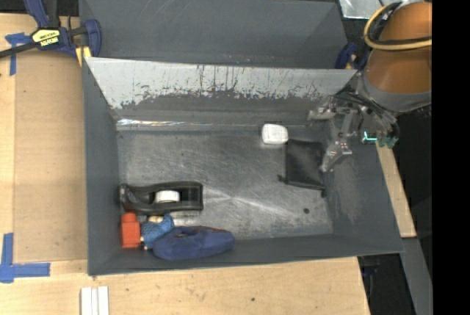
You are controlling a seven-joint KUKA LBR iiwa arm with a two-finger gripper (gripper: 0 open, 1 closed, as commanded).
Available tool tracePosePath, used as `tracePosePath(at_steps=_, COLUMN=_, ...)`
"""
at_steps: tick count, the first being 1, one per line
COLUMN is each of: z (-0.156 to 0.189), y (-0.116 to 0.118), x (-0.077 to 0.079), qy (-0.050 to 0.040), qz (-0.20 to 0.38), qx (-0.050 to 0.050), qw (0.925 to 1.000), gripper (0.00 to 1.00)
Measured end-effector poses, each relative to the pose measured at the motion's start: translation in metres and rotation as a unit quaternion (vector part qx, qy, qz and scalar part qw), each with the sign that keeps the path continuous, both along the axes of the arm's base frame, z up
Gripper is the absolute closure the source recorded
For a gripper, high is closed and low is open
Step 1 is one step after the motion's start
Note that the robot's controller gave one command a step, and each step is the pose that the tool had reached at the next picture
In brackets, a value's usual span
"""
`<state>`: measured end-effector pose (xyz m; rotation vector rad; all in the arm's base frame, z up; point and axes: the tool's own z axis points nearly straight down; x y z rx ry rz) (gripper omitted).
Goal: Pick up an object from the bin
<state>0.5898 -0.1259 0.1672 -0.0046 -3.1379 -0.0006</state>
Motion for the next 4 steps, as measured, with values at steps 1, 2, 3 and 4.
tracePosePath(at_steps=1, z=-0.096, y=-0.03, x=0.014, qy=-0.005, qz=0.015, qx=0.0, qw=0.9999, gripper=0.0)
tracePosePath(at_steps=2, z=-0.036, y=-0.005, x=0.018, qy=-0.0066, qz=0.155, qx=-0.001, qw=0.9878, gripper=0.0)
tracePosePath(at_steps=3, z=-0.092, y=-0.017, x=0.026, qy=-0.005, qz=0.374, qx=0.01, qw=0.9274, gripper=0.0)
tracePosePath(at_steps=4, z=-0.089, y=-0.024, x=0.03, qy=-0.0132, qz=0.375, qx=-0.001, qw=0.9269, gripper=1.0)
